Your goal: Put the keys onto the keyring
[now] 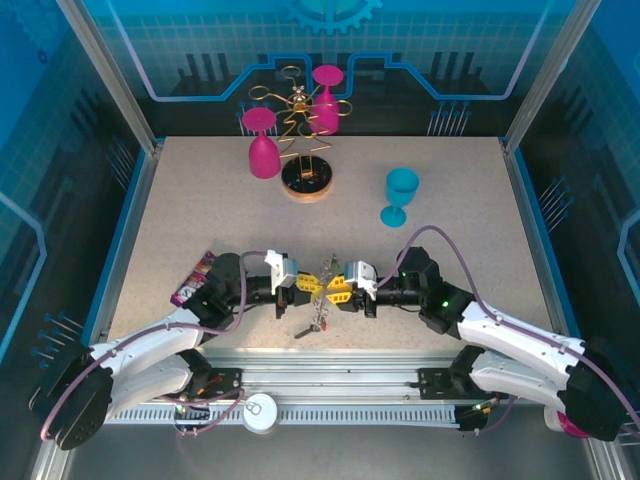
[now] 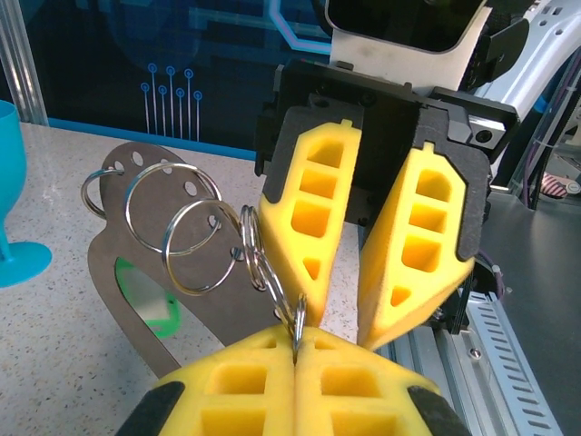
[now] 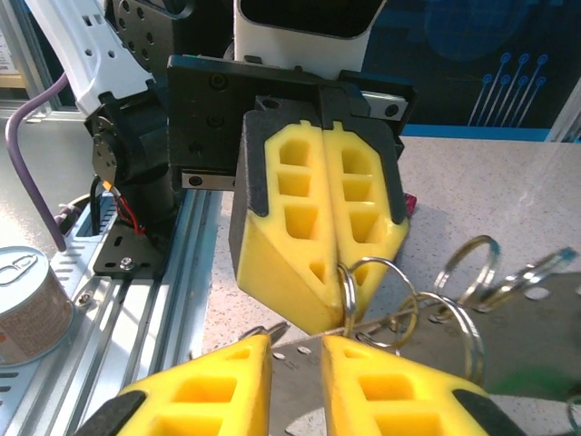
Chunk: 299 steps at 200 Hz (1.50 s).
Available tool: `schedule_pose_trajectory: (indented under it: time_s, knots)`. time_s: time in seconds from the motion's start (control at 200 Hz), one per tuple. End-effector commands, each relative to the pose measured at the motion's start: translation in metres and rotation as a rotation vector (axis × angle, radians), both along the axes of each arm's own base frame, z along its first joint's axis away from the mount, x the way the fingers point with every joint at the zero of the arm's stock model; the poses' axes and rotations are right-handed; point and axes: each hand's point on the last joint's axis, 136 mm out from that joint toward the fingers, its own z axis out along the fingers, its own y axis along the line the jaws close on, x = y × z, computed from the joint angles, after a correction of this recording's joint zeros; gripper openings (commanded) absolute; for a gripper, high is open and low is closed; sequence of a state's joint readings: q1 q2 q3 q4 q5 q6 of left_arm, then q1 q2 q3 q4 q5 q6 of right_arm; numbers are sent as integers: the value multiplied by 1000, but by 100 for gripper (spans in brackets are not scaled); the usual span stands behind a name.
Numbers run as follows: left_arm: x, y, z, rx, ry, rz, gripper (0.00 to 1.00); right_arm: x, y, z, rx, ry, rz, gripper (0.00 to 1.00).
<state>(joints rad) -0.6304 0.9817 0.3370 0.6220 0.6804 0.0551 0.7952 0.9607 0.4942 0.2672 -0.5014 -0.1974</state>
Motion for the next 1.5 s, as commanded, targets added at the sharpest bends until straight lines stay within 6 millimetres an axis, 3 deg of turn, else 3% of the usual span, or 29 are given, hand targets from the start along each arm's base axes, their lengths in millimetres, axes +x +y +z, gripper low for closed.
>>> schedule_pose_trajectory:
  time_s: [0.0, 0.115, 0.54, 0.68, 0.871, 1.491]
  knots:
    - [-7, -1, 5, 4, -50, -39, 0, 11, -11, 12, 46, -55, -79, 22]
    - [-9, -1, 7, 3, -67, -42, 0, 13, -13, 7, 17, -59, -95, 22]
    - [-11, -2, 6, 5, -60, -62, 0, 10, 6, 11, 50, -9, -5, 23]
    - [-8, -1, 6, 9, -68, -44, 0, 14, -1, 4, 38, -12, -48, 22]
    - [-9, -1, 4, 17, -63, -49, 0, 17, -14, 10, 53, -23, -98, 22]
    - [-13, -2, -1, 59, -70, -81, 0, 21, -8, 12, 37, -24, -83, 25]
